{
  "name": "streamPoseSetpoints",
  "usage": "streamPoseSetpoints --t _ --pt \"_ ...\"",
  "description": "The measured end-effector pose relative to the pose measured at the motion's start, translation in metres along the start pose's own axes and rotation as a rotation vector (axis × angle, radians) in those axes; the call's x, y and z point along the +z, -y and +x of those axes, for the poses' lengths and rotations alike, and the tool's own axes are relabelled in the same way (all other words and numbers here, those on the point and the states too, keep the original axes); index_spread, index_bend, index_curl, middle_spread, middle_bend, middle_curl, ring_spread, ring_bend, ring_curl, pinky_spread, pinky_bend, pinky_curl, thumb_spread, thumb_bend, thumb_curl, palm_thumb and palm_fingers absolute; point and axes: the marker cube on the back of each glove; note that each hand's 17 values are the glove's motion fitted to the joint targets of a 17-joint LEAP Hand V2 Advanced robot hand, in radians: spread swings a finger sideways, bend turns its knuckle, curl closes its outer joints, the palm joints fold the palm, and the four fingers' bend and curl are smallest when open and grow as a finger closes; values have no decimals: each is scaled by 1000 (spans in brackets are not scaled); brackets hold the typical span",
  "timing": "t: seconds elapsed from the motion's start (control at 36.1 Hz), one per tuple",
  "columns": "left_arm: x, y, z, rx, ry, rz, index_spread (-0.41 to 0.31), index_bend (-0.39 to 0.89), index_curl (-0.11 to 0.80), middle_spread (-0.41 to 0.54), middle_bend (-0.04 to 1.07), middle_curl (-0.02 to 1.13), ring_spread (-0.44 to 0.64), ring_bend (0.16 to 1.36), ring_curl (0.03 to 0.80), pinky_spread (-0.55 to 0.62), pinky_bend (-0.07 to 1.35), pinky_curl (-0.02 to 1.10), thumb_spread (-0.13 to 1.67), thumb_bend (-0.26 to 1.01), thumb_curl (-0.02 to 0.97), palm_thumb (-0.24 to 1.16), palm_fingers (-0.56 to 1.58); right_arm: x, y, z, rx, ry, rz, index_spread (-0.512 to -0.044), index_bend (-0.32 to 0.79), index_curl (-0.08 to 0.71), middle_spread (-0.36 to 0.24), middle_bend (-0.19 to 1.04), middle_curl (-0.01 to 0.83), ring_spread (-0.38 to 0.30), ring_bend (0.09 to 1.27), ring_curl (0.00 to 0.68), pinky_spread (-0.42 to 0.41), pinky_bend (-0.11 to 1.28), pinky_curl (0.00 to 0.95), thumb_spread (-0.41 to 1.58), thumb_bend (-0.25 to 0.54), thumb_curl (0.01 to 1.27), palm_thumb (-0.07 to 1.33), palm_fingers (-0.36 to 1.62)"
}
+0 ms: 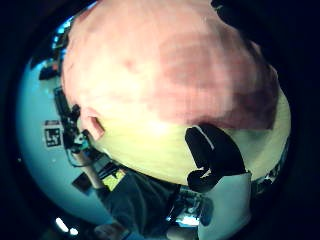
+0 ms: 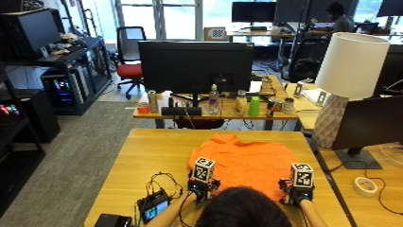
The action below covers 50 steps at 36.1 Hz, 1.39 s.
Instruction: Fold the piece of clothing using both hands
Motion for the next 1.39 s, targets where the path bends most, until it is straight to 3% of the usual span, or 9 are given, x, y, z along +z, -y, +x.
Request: streamPoseSetpoints --t 0.14,0.19,0.36,0.39,0.44,0.55,0.72,1.05,1.39 --pt "-9 11 -1 7 50 218 -124 314 310 53 193 284 137 648 255 118 531 332 994 33 303 295 495 0 15 -2 -125 11 327 -372 207 209 -97 227 358 -84 529 318 9 584 332 1077 12 297 729 543" --pt "-12 13 0 6 84 275 -151 298 316 -6 187 283 55 649 255 20 540 328 1029 48 304 338 638 -1 18 -1 -118 0 425 -365 203 224 -113 239 366 -115 559 327 -43 582 328 1076 26 303 773 749" --pt "-20 23 2 27 123 391 -224 290 347 -147 199 320 -153 605 274 -205 518 338 1105 90 313 466 960 -5 4 -5 -116 -76 586 -328 170 263 -135 268 394 -162 597 360 -166 571 339 1064 97 338 957 1121" --pt "-20 21 2 26 123 374 -221 251 341 -145 166 315 -144 593 274 -193 491 332 1106 72 307 449 866 -5 4 -5 -114 -89 593 -330 153 261 -135 253 391 -163 579 353 -163 548 330 1062 79 333 938 1059" --pt "-23 15 1 30 120 326 -255 311 368 -194 187 334 -223 563 283 -274 518 349 1129 95 312 506 1097 -6 8 -3 -107 -113 595 -307 171 283 -138 283 408 -185 617 381 -224 583 354 1044 111 350 1014 1284" --pt "-30 7 3 96 100 241 -285 295 387 -244 256 379 -288 541 308 -323 450 354 1149 86 306 531 1184 -10 0 -4 -132 -147 550 -292 162 305 -151 317 429 -208 649 407 -261 581 370 1013 102 355 1046 1329" --pt "-30 47 -17 129 142 185 -308 260 405 -294 321 422 -341 537 336 -356 373 354 1172 69 297 560 1238 -24 -28 -6 -177 -177 546 -284 154 319 -166 356 446 -221 667 424 -289 593 386 975 72 356 1067 1339" --pt "-72 0 -22 219 20 126 -327 234 437 -330 345 455 -369 531 371 -360 272 357 1192 28 281 597 1244 -60 -81 0 -227 -155 457 -280 157 341 -175 385 461 -230 673 434 -307 608 401 943 24 358 1102 1330" --pt "-122 -19 -27 210 0 161 -329 224 465 -336 368 477 -365 518 392 -334 198 365 1233 10 279 650 1243 -110 -97 2 -226 -133 377 -278 164 358 -176 386 464 -234 674 439 -309 609 406 933 -11 359 1126 1329"
